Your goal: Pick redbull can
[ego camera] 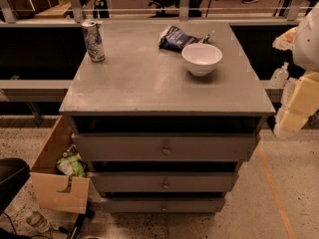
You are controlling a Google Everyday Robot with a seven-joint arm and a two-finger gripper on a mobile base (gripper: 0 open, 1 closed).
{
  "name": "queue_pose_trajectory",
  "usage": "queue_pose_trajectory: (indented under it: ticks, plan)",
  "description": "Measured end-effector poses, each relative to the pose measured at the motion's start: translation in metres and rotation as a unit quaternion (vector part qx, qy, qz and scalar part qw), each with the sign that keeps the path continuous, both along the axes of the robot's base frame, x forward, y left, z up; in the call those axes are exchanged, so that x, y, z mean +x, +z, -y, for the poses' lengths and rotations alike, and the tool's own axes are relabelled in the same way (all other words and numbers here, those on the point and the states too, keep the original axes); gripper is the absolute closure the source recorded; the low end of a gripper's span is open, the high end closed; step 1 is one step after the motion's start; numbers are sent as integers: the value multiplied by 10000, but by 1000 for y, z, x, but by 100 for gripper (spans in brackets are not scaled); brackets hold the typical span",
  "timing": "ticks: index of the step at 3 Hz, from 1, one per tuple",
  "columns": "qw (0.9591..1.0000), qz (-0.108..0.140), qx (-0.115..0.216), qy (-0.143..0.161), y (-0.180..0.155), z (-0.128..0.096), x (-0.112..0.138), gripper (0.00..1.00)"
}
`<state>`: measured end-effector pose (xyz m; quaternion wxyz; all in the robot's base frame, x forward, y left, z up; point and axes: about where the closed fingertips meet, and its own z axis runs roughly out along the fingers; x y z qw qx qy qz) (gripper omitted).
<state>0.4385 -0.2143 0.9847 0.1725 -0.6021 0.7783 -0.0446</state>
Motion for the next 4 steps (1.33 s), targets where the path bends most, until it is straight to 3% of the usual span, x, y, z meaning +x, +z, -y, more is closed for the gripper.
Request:
queue_pose_trajectory:
  ticks: [1, 2, 3, 4]
  plan:
    - [10000, 77, 48, 9, 2, -3, 3, 0]
    - [9985, 401, 374, 66, 5, -17, 23, 0]
    - [9871, 915, 1291, 252, 12, -52, 63, 0]
    - [9563, 1544, 2429, 516, 40, -103, 115, 0]
